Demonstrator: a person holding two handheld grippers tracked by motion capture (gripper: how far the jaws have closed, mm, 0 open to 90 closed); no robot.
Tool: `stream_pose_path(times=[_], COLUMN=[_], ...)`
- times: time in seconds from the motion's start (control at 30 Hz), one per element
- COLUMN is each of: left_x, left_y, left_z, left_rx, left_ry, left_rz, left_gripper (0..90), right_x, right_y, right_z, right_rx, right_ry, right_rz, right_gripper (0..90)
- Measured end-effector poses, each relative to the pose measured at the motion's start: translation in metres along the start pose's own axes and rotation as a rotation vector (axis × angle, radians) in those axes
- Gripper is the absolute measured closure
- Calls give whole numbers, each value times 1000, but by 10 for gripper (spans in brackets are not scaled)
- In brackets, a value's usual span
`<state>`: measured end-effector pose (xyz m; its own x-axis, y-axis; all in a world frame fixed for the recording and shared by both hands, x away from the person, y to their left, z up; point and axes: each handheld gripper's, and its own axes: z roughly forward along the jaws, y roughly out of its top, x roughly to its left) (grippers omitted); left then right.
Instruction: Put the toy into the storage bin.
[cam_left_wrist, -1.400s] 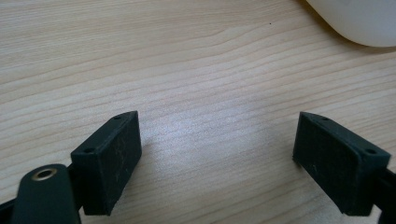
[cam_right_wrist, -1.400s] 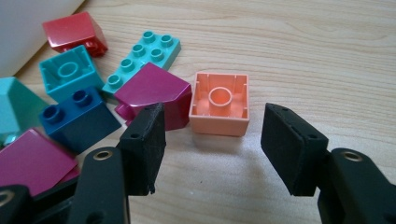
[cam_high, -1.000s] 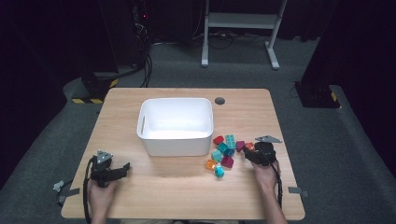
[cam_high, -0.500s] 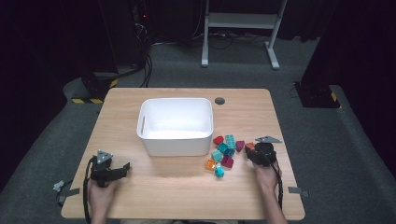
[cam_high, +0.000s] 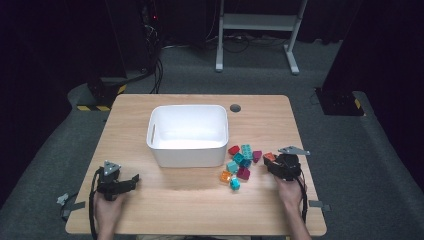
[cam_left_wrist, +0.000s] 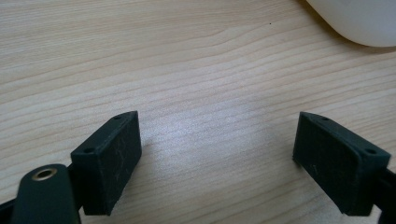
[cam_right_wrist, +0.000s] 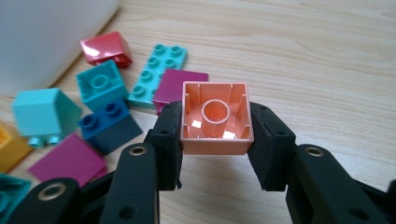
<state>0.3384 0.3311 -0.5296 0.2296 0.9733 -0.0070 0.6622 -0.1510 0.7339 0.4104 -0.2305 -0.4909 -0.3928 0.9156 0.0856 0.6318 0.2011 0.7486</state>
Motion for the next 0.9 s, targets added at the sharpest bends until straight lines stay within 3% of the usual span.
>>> stream_pose_path(times=[0.4,0.9], left_x=[0,0], left_y=[0,0], left_z=[0,0], left_rx=[0,0], left_ry=[0,0], left_rz=[0,0], left_gripper=[154,154], right_x=[11,24], right_y=[19,35], right_z=[-16,-23], right_rx=[-50,-78], right_ry=[93,142], right_rz=[-16,-56], right_gripper=[588,588])
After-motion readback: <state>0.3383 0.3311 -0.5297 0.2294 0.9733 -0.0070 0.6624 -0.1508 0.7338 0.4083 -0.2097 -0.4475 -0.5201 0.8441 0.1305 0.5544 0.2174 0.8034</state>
